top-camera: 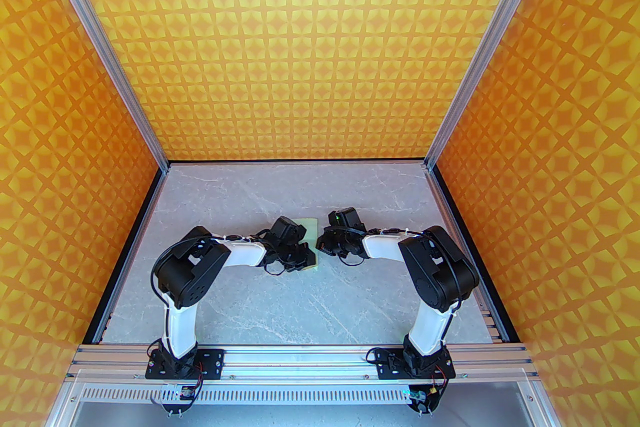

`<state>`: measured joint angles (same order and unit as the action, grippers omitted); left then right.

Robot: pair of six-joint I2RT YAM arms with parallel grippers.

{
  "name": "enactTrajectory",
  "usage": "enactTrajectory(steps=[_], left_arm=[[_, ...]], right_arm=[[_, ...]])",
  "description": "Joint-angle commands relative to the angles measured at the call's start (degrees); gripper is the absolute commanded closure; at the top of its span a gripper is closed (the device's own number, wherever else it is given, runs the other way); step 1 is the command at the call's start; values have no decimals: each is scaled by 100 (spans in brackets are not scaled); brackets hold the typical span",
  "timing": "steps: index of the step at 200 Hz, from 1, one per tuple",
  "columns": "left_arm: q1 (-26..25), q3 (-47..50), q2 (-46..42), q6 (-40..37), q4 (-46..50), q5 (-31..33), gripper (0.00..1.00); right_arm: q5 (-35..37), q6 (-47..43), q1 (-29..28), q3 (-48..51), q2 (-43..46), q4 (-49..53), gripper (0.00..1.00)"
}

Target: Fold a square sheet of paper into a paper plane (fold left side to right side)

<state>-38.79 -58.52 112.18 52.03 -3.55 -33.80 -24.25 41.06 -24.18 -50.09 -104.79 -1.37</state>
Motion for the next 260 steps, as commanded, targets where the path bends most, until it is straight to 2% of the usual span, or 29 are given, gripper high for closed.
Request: enactTrajectory(steps=[1,95,143,189,260], left_arm=[[250,-159,-145,-184,188,110,89],[354,-302,317,-220,466,144,90],[394,-349,198,-304,753,269,91],[527,-631,-106,-521,941,262,87],[662,-799,281,-755,1090,268,87]], right_arm=[[-26,7,37,43,-109,-48,100],[-50,43,28,111,-85,-127,100],[-38,51,23,144,-57,-136,100],[-36,51,27,159,-70,-145,100],[-54,69,26,143,-76,-162,100]])
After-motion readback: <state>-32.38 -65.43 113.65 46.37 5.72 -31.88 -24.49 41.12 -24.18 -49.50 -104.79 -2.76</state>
